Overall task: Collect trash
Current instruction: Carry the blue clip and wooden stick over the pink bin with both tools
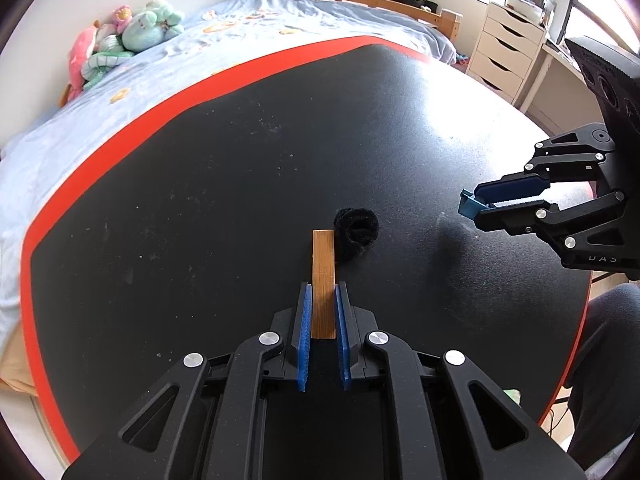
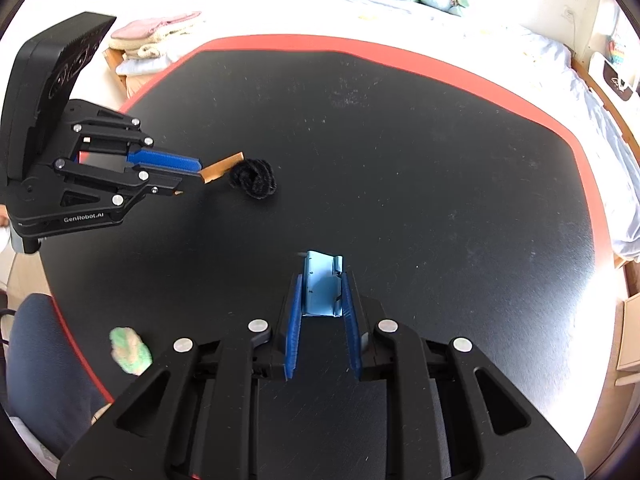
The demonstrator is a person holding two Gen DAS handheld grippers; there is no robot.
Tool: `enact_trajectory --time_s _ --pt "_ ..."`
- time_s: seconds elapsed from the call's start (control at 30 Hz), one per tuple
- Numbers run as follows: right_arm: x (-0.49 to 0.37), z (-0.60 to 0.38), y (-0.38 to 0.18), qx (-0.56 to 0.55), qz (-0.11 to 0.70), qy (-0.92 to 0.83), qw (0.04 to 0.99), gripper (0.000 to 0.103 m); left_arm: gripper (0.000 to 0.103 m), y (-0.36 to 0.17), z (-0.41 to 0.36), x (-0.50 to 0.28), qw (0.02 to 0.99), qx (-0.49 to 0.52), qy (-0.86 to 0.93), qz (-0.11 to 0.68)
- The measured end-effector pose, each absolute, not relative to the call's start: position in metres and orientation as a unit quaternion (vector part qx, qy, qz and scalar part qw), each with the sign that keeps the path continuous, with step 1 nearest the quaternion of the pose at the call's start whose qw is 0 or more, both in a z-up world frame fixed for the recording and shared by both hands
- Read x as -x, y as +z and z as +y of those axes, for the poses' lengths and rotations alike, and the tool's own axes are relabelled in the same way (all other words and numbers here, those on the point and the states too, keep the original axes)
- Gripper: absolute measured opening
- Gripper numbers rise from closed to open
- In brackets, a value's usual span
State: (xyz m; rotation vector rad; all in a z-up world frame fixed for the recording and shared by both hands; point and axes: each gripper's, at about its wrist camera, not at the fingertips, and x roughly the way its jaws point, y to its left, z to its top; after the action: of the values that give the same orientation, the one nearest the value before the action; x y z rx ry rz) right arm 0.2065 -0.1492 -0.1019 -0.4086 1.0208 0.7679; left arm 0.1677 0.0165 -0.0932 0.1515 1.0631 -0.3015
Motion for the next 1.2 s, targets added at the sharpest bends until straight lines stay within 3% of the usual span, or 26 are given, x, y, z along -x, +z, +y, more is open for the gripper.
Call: enact_trajectory --time_s 0.6,1.2 --pt "-0.11 -0.199 -0.023 0.141 0.424 0.365 0.817 0.019 0.011 -0.026 -0.01 -0.062 0.879 -0.034 -0.13 0.457" --pt "-0.002 -0.224 -0.015 0.122 0.422 0.374 0.817 0.019 0.012 -0.015 -0.043 0.03 0.883 -0.02 -0.144 0.447"
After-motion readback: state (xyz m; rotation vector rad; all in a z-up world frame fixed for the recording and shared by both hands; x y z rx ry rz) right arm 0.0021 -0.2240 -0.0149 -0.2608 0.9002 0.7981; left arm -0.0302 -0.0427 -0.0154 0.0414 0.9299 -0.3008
